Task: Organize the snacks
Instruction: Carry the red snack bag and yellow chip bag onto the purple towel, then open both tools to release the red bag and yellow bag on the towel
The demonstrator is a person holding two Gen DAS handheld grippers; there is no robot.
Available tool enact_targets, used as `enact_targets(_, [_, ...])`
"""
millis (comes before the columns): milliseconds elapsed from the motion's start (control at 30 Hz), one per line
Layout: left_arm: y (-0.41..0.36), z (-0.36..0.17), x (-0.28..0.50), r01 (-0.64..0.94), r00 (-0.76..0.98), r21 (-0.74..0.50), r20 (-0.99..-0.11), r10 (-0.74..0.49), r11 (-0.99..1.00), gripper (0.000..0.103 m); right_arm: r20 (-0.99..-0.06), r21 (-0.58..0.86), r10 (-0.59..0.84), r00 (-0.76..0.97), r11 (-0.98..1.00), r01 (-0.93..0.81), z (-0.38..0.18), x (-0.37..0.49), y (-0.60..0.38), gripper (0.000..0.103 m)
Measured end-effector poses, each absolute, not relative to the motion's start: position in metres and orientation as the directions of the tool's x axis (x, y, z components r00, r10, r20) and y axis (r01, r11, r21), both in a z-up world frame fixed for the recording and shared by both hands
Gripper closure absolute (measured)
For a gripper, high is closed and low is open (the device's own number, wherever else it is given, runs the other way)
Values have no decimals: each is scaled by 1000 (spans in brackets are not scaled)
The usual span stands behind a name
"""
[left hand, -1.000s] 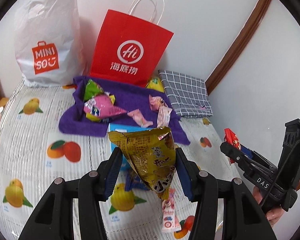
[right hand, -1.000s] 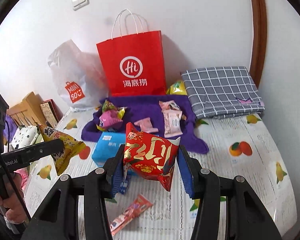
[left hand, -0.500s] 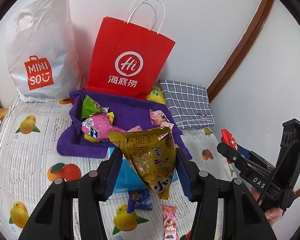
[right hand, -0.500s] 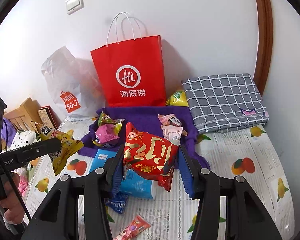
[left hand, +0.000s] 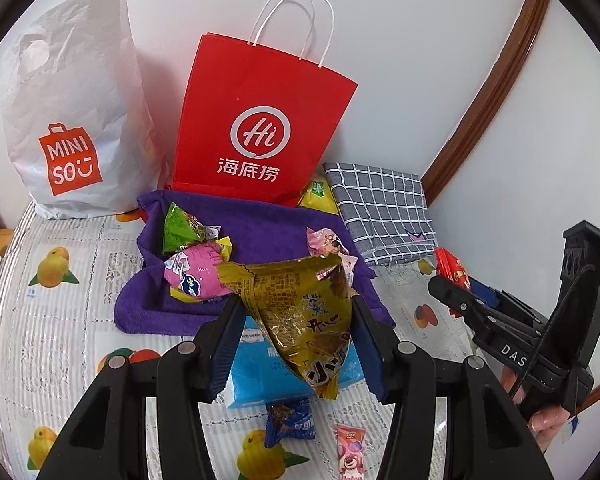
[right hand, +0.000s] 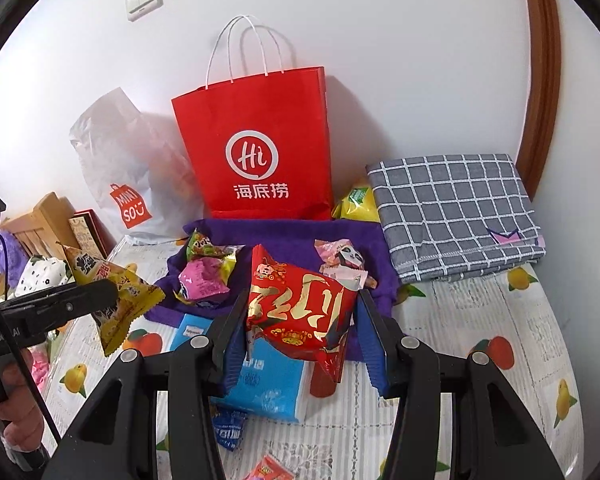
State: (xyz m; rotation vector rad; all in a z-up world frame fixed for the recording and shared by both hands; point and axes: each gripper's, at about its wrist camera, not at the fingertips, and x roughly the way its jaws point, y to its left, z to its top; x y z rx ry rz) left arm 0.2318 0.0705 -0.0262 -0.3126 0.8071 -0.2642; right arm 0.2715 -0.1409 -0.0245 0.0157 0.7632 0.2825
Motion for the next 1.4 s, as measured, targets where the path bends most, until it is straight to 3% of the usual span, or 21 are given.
enact_targets(633, [120, -38, 291, 6, 674, -359, -688, -269, 933, 52, -715, 134, 305, 629, 943, -305, -37, 361, -116, 54])
enact_targets(1033, [113, -70, 338, 3, 631, -359, -723, -280, 933, 52, -827, 112, 303, 474, 914, -389, -109, 402, -81, 54])
enact_targets(1400, [93, -104, 382, -5, 568, -361, -769, -294, 933, 52, -884, 71, 254, 392, 903, -424, -142, 412, -79, 53])
